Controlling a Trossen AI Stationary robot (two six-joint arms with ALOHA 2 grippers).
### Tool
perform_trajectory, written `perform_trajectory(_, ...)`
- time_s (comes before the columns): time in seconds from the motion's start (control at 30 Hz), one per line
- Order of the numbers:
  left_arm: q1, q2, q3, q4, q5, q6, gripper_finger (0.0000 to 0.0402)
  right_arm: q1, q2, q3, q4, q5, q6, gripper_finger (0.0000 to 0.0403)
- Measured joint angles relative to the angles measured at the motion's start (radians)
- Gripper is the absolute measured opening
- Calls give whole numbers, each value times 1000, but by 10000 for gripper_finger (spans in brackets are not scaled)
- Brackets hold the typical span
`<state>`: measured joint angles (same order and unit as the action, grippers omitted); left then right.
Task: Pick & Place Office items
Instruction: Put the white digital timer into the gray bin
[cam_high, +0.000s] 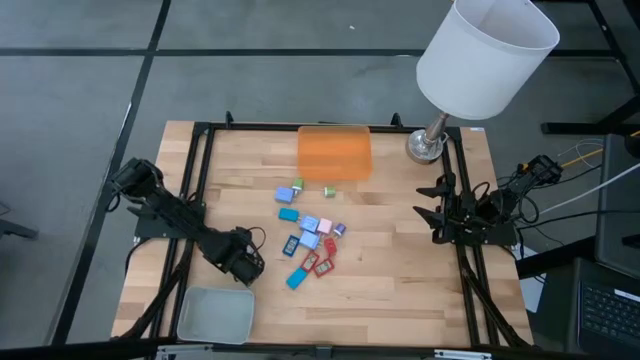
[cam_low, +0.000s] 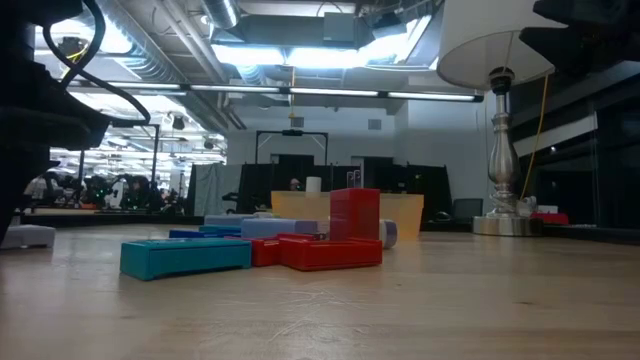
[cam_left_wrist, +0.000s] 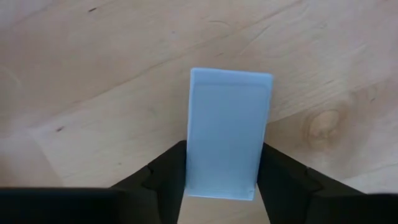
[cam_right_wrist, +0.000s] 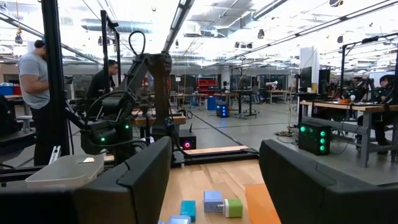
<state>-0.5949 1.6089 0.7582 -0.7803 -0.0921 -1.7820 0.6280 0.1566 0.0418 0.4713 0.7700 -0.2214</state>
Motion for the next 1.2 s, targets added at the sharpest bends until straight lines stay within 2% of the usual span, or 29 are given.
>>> perform_trajectory(0.13,-4,-3,2,4,-16,30,155,0,0,0,0,0,-3,241)
perform_trajectory(0.23,-23,-33,14,-16,-70,33,155,0,0,0,0,0,-3,241)
perform_trajectory(0.37,-59,-135,28,-69,-284,7,155,0,0,0,0,0,-3,241)
perform_trajectory(0.57,-151,-305,29,-46,-429,35,155,0,0,0,0,0,-3,241)
perform_trajectory(0.73,-223,-368,30,112,-299,189,155,0,0,0,0,0,-3,241)
perform_trajectory(0.87,-266,-364,30,294,-206,222,155,0,0,0,0,0,-3,241)
perform_trajectory(1.03,-307,-325,32,403,-182,176,155,0,0,0,0,0,-3,241)
perform_trajectory(1.2,-348,-215,33,421,41,39,155,0,0,0,0,0,-2,241)
